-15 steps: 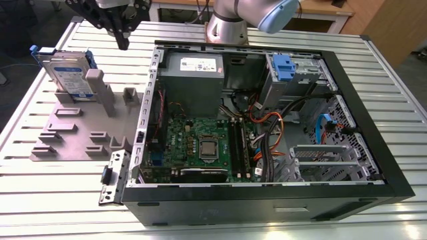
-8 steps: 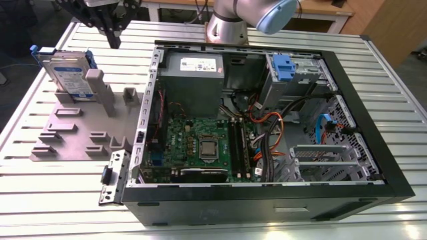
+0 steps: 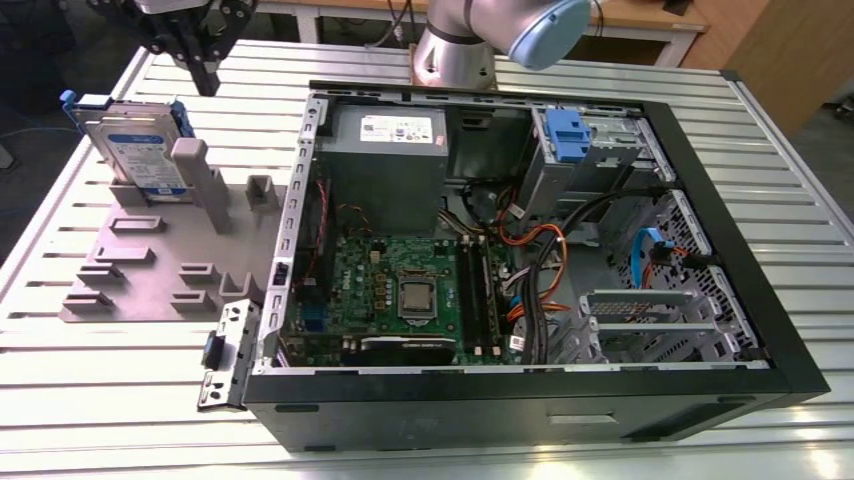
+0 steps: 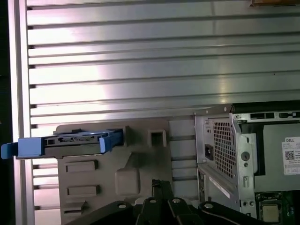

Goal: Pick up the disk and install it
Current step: 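Reach for the disk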

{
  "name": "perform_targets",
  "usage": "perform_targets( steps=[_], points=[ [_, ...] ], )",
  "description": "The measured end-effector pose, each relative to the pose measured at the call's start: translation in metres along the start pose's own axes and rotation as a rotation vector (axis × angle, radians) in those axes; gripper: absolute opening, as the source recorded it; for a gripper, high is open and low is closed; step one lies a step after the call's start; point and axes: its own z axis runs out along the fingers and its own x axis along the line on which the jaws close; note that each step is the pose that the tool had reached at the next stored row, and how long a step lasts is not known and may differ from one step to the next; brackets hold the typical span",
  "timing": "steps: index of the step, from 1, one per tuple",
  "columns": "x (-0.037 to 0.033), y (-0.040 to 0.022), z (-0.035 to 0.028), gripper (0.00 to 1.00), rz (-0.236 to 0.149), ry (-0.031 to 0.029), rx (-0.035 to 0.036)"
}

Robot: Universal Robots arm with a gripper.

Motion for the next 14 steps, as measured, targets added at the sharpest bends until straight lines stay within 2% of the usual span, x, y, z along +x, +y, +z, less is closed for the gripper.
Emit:
perform_targets(
  steps=[8, 14],
  points=[
    [0.0253, 0.0055, 0.0046, 0.11, 0.000, 0.0029, 0.0002],
    [0.0417, 0.0095, 0.0084, 0.11, 0.000, 0.0074, 0.0005]
  ],
)
